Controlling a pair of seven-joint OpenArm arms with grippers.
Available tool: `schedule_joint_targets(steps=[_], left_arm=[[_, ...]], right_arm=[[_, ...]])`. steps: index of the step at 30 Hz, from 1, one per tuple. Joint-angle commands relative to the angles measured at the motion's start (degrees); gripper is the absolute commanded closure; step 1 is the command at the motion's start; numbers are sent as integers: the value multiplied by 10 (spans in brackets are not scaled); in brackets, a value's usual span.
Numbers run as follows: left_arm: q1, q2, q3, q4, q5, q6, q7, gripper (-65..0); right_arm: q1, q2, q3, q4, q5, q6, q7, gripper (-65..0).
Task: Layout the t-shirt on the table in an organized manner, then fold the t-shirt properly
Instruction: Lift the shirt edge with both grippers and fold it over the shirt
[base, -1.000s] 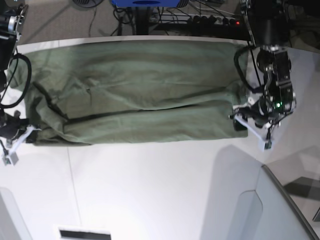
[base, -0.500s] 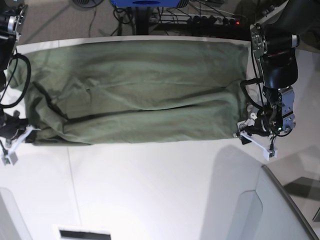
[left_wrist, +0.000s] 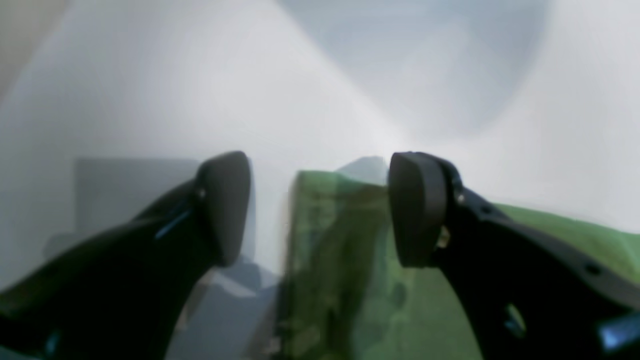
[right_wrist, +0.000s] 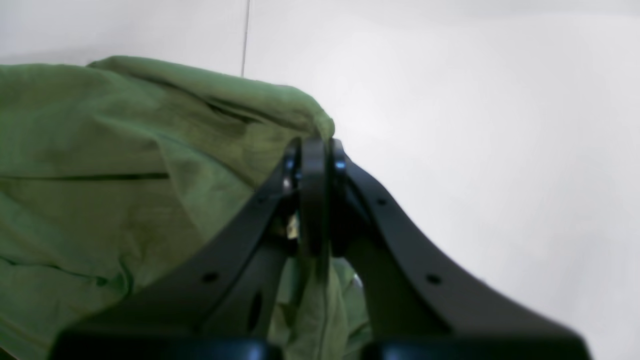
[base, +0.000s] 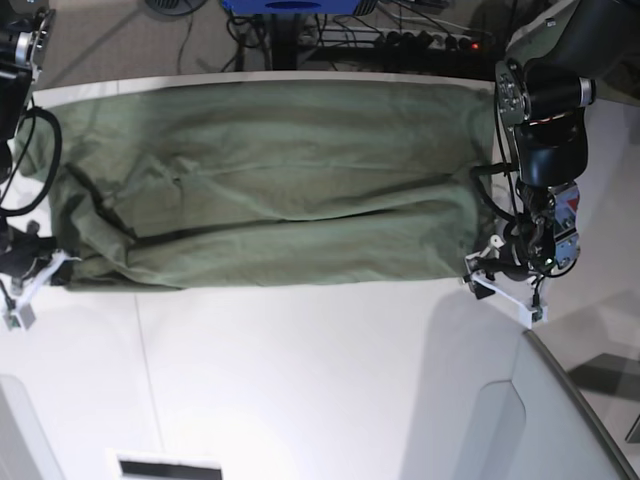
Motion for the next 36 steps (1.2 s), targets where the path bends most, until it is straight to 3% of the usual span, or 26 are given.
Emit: schedule_joint_targets(steps=[1, 3, 7, 8, 17, 27, 36], left_arm=[[-2, 2, 0, 2, -5, -4, 16, -408], [6, 3, 0, 2, -5, -6, 16, -332], [8, 10, 0, 1, -5, -35, 16, -28], [8, 10, 0, 1, -5, -35, 15, 0], [-21, 11, 0, 31, -10, -37, 19, 0], [-68, 7, 0, 96, -5, -37, 61, 0], [-68, -1, 0, 179, -11, -37, 95, 0]], right_arm=[[12, 13, 2, 8, 5, 2, 13, -8], [12, 13, 2, 8, 5, 2, 13, -8], [13, 12, 2, 8, 5, 2, 14, -8], [14, 12, 2, 8, 5, 2, 14, -8], [30, 12, 1, 8, 4, 2, 16, -9], [46, 16, 1, -4, 4, 2, 81, -12], [73, 17, 0, -103, 4, 10, 220, -14]])
